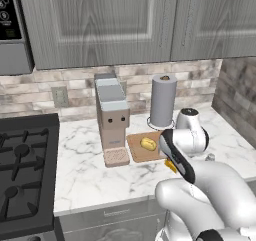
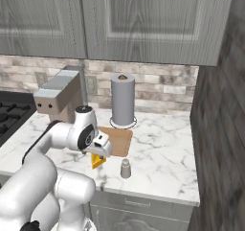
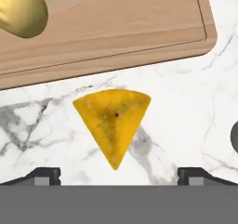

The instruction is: Retrieve the reheated potato from the microwave, then place the potato, cheese, and condiment on the cutting board.

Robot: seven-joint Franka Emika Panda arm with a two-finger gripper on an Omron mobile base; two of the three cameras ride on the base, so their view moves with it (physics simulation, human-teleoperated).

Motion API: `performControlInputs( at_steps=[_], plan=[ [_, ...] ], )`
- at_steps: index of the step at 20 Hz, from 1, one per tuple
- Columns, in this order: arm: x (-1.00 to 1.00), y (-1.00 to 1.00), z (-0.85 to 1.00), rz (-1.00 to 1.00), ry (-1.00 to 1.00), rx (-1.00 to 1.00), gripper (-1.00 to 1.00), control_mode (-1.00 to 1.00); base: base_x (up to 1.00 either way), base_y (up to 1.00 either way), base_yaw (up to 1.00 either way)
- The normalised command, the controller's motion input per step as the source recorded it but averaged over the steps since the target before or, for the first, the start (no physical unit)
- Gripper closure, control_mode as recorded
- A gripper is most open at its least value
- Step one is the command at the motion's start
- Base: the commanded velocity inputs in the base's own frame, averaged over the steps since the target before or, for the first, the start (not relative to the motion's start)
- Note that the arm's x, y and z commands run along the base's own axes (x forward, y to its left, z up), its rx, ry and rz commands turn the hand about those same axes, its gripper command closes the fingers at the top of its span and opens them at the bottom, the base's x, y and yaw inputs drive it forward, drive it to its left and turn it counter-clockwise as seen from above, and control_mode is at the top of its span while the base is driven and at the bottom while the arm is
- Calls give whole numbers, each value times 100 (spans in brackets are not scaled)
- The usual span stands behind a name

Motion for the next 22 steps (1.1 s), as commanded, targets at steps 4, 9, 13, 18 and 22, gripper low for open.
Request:
performControlInputs(
  at_steps=[4,9,13,18,22],
  plan=[
    [0,0,-34,3,13,1,-100,-100,0,0,0],
    [9,0,-30,4,1,0,-100,-100,0,0,0],
    [5,0,-29,1,1,0,-100,-100,0,0,0],
    [2,0,-25,0,0,5,-100,-100,0,0,0],
    [5,2,-19,0,0,5,-100,-100,0,0,0]
  ],
)
